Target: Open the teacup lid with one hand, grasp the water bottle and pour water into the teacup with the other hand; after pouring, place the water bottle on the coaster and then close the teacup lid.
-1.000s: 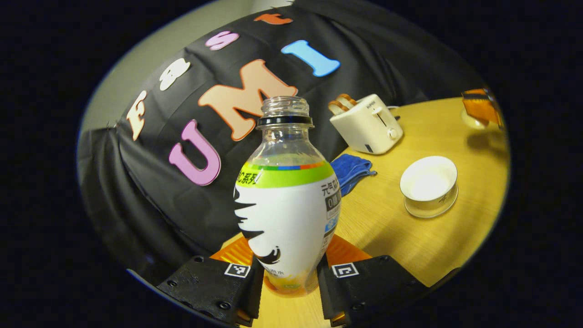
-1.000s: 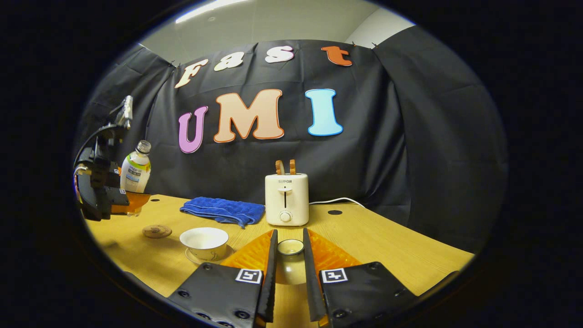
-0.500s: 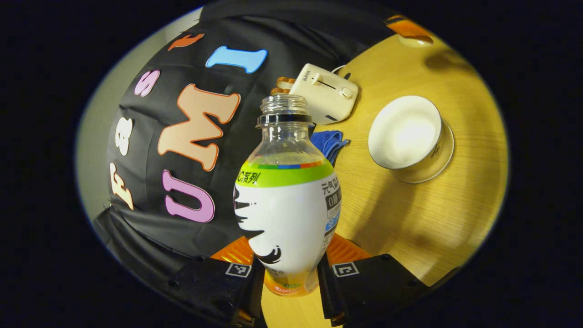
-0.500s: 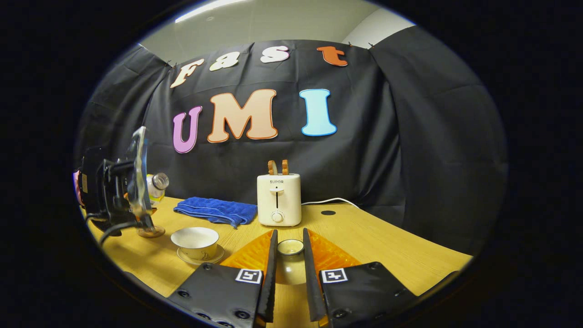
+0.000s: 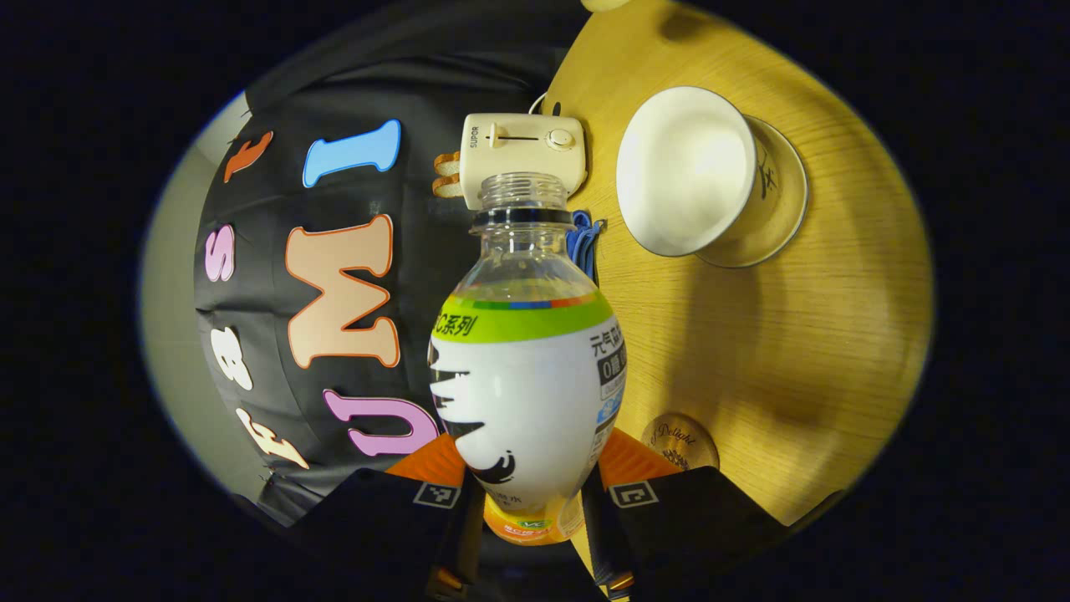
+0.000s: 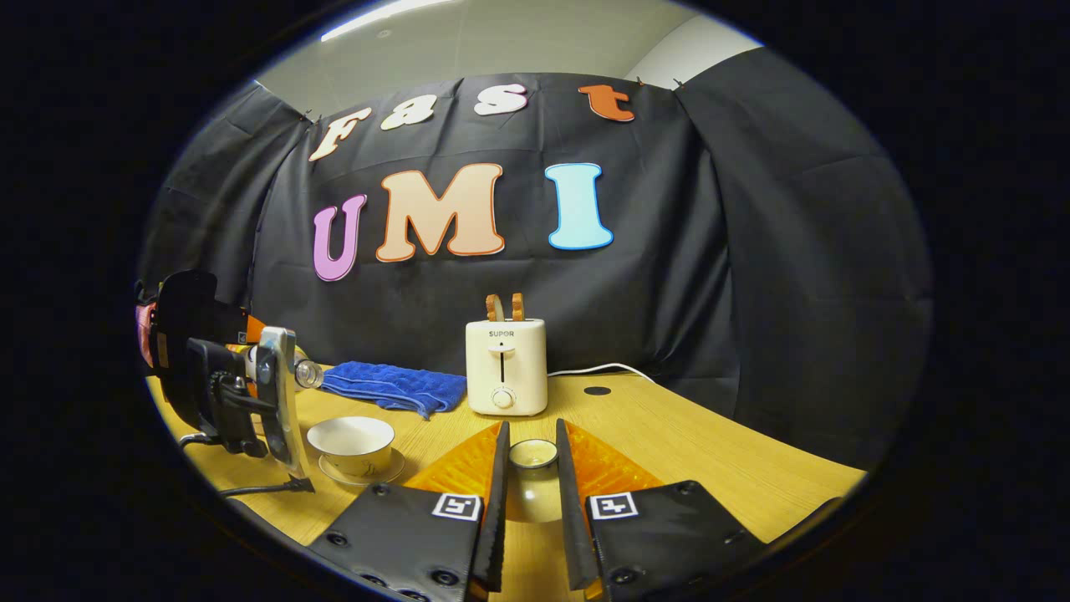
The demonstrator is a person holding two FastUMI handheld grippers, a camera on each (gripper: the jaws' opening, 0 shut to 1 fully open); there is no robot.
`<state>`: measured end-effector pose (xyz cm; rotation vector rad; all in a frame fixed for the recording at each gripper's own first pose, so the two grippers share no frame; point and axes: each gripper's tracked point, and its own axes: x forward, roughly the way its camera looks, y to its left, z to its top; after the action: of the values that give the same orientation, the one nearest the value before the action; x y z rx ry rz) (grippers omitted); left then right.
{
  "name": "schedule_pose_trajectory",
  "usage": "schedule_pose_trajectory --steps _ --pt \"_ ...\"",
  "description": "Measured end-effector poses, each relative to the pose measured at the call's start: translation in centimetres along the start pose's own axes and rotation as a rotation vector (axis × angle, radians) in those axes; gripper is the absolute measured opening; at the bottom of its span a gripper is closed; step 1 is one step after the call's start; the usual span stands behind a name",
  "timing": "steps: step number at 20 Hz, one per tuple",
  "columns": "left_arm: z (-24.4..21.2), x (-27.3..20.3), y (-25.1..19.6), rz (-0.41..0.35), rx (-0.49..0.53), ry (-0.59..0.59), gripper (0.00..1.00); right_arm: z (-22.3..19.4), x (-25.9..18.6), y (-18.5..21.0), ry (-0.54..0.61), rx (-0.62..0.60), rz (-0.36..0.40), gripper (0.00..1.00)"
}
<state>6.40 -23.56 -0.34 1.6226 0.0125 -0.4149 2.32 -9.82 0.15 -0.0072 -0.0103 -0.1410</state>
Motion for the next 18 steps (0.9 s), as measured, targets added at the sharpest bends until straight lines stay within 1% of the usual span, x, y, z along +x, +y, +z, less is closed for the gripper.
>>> schedule_pose_trajectory --steps 6,15,18 --pt "-0.1 0.7 -0.2 -0.037 0.116 0.006 0.49 0.0 0.0 -0.1 -0.001 0.000 -0.004 0.33" --pt "-0.1 0.6 1.0 -0.031 0.287 0.023 0.49 0.0 0.0 -0.1 0.001 0.000 -0.005 0.33" --pt "0.0 0.6 1.8 -0.031 0.316 0.029 0.49 0.0 0.0 -0.1 0.001 0.000 -0.004 0.33"
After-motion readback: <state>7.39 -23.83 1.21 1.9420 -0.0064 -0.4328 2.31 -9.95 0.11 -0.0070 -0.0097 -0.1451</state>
